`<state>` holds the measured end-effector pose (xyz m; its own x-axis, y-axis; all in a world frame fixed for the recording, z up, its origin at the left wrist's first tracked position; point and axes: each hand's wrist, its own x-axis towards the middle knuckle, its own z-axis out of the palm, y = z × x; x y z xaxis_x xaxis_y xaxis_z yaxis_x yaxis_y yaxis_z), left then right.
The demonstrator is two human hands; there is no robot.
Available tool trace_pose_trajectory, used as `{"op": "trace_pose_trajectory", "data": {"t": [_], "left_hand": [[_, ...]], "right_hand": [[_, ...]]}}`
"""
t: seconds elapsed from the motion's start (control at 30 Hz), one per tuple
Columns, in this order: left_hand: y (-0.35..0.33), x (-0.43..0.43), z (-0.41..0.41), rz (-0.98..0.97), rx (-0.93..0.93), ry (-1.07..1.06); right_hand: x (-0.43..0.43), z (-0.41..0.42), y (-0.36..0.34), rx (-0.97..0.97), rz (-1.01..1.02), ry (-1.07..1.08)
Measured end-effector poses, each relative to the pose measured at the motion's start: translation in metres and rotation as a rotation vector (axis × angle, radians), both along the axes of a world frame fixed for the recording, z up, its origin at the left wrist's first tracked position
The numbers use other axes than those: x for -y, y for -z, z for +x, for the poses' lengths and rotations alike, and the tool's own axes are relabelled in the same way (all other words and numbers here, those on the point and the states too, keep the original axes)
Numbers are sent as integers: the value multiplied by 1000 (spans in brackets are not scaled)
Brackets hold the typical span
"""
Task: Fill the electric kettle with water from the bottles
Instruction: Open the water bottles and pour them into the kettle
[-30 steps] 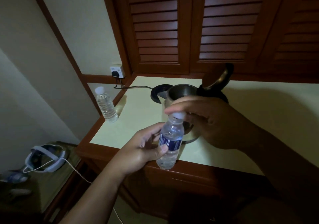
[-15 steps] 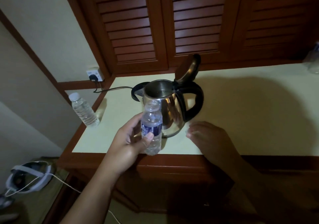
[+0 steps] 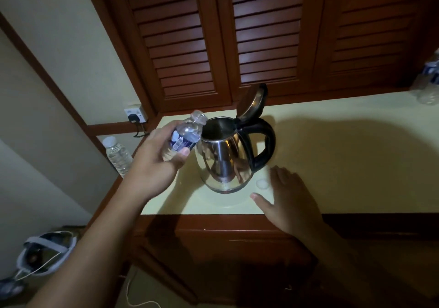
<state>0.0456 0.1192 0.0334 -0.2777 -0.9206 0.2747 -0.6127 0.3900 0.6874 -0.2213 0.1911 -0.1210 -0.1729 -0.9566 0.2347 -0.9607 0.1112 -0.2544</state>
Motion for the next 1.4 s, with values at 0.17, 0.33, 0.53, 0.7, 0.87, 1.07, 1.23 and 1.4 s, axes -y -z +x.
{"op": "trace_pose_trajectory", "data": {"t": [0.17, 0.33, 0.53, 0.7, 0.87, 1.07, 1.23, 1.4], "left_hand": [[-23, 29, -7, -169, 412, -62], [-40, 42, -16, -356, 821, -134], [-44, 48, -22, -514, 989, -126], [-42, 47, -30, -582, 1012, -115], [-36, 49, -34, -651, 1037, -90], [-30, 48, -39, -733, 1073, -73], [-27, 48, -40, -755, 1079, -51], [-24, 47, -42, -740, 1080, -37]], "right_hand": [[2, 3, 3, -78, 93, 14], [2, 1, 6, -78, 66, -2], [5, -2, 7, -62, 80, -8], [7, -3, 9, -61, 77, -19], [6, -2, 8, -58, 80, -25], [6, -2, 6, -34, 82, -25], [6, -3, 9, -23, 58, -31], [6, -2, 9, -30, 59, -30]]}}
